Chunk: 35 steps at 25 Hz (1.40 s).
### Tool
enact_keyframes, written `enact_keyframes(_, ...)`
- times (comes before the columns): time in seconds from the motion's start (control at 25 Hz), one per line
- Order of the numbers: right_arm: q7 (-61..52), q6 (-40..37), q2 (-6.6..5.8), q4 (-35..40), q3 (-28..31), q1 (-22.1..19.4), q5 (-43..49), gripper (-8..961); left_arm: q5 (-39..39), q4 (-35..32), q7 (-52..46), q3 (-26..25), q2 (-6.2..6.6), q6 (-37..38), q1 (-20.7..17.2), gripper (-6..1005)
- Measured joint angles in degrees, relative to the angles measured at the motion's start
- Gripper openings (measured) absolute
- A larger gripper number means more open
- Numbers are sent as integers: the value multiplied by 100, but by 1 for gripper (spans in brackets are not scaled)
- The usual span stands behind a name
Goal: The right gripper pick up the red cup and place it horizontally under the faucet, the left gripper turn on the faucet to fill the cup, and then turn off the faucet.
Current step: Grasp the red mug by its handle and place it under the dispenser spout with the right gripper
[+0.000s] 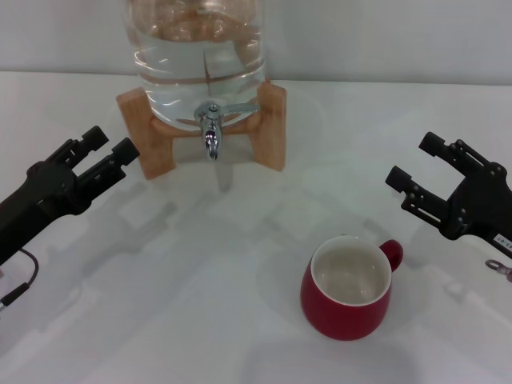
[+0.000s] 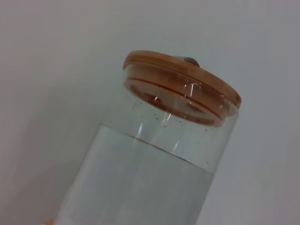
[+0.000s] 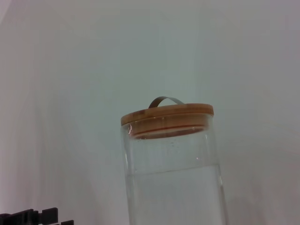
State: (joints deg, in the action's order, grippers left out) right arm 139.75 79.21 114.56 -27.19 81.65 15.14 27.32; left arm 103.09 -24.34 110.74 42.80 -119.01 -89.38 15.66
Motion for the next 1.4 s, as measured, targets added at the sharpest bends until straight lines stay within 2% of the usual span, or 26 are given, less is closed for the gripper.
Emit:
enact_keyframes(0.72,1,42,8,22,-9,-38,1,765,-62,-6,-50,0,7,-83,3,841)
enact_keyframes(1.16,459,0,-113,108,-5,-251,1,766,-62,-13,-68,-2,13,-99,16,841)
enact_keyframes(1.4,1031,-7,-47,279,0,-469,1,766,-145,0,-60,1,15,-100,9,841)
